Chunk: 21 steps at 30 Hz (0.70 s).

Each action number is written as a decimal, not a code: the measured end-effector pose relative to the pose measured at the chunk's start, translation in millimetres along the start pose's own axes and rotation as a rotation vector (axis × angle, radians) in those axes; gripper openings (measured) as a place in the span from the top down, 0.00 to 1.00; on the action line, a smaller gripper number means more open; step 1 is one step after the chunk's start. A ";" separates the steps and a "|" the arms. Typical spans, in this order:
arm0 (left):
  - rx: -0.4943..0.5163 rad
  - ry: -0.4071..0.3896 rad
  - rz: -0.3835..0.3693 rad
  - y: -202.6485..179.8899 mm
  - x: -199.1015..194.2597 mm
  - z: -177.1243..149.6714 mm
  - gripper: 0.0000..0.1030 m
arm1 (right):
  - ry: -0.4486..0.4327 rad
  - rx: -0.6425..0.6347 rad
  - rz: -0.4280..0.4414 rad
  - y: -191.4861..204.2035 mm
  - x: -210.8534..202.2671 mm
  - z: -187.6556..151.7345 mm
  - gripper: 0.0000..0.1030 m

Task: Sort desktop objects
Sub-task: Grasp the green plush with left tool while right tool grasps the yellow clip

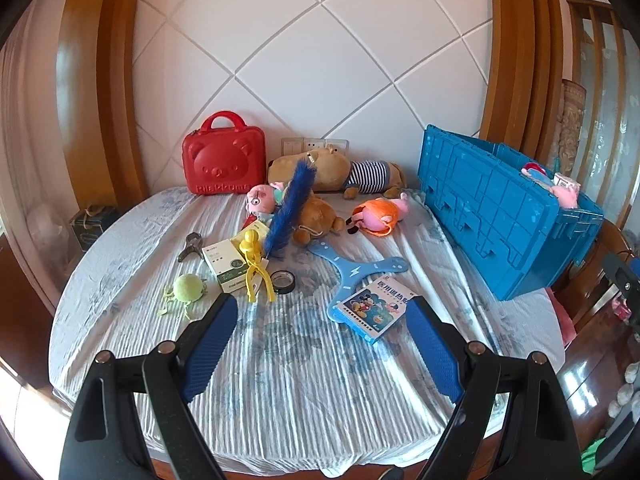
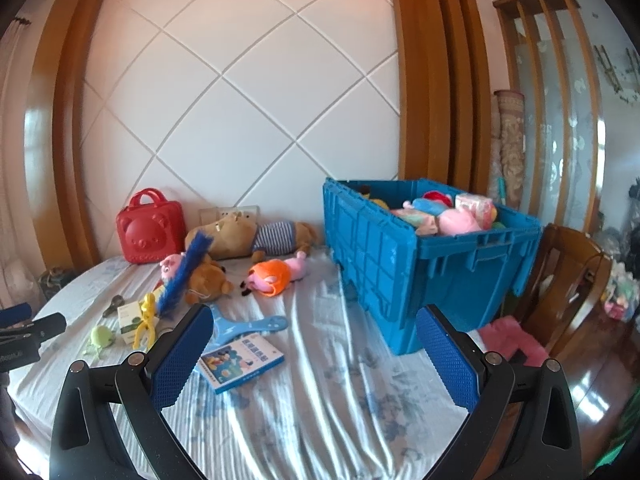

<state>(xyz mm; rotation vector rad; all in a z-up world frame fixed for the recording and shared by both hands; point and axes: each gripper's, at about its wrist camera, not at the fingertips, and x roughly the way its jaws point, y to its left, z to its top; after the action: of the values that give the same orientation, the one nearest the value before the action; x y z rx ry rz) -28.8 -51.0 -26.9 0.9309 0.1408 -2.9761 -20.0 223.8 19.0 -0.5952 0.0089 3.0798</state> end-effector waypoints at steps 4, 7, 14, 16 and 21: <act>-0.033 0.035 0.021 23.2 24.1 -4.9 0.16 | 0.018 0.009 0.047 0.2 18.2 -4.4 0.00; -0.062 0.073 0.075 46.6 48.5 -11.2 0.16 | 0.042 0.025 0.102 -3.6 45.0 -7.5 0.00; -0.171 0.241 0.210 105.4 113.3 -24.0 0.16 | 0.181 0.007 0.236 8.9 152.1 -24.0 0.00; -0.182 0.283 0.265 117.6 128.6 -26.6 0.16 | 0.229 0.001 0.287 19.4 183.6 -28.9 0.00; -0.236 0.363 0.352 146.8 155.2 -33.8 0.16 | 0.348 -0.053 0.403 60.5 257.3 -38.4 0.00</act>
<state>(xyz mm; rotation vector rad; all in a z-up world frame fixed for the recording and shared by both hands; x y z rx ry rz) -130.4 -192.9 -154.8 1.2959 0.2909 -2.3908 -244.8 164.0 -112.3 -1.2697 0.0541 3.3054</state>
